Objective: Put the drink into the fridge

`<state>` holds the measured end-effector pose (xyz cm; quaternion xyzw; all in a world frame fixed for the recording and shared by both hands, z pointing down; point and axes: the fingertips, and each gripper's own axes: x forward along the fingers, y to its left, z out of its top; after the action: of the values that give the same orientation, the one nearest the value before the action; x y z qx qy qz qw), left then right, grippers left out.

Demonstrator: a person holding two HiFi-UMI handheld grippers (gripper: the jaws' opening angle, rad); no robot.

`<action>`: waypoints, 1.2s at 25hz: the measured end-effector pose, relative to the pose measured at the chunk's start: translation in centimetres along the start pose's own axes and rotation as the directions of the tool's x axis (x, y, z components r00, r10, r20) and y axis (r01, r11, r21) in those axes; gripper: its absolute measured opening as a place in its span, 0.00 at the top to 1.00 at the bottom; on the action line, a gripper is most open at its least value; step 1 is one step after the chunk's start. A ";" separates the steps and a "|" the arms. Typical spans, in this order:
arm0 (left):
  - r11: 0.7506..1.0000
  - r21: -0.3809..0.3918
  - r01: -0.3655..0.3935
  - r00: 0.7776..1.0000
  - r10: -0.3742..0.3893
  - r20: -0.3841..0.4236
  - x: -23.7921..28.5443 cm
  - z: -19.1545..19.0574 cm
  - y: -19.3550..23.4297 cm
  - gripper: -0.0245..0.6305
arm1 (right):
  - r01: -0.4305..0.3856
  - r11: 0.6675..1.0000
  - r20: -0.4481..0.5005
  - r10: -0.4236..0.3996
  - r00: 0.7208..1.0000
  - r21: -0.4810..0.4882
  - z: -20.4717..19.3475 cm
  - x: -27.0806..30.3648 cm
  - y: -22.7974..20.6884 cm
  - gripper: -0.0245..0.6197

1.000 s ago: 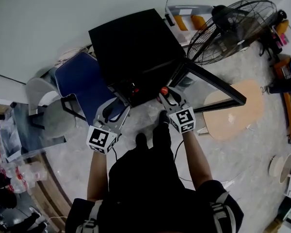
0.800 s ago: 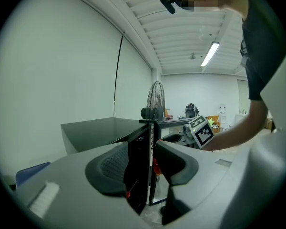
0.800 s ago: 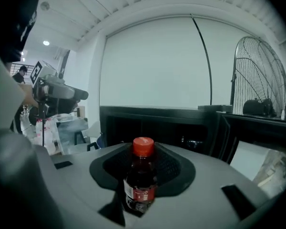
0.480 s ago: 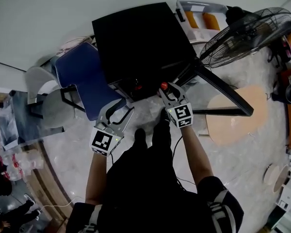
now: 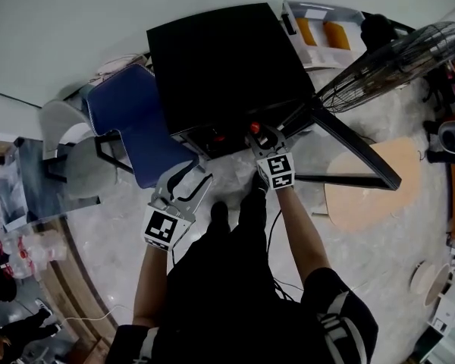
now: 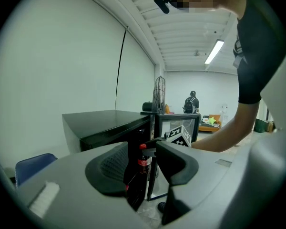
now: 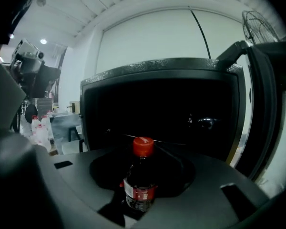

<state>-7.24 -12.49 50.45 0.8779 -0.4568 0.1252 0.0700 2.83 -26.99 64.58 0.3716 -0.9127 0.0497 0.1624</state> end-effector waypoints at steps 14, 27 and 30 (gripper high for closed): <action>1.000 -0.009 -0.019 1.000 0.019 -0.017 0.1 -1.0 0.5 0.68 | -0.020 1.000 -0.008 0.020 1.000 -0.017 -4.1 6.3 -1.5 0.75; 0.999 -0.034 -0.019 0.999 0.017 -0.036 0.0 -2.6 0.1 0.68 | -0.020 0.999 -0.027 0.019 0.999 -0.032 -6.0 10.9 -1.1 0.75; 0.999 -0.037 -0.027 0.999 0.026 -0.042 -0.4 -3.1 0.1 0.68 | -0.004 0.999 -0.011 0.004 1.000 -0.035 -5.7 11.7 -1.5 0.75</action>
<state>-8.07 -11.48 53.31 0.8675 -0.4691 0.1358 0.0945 -2.52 -34.59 73.86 0.3667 -0.9132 0.0359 0.1739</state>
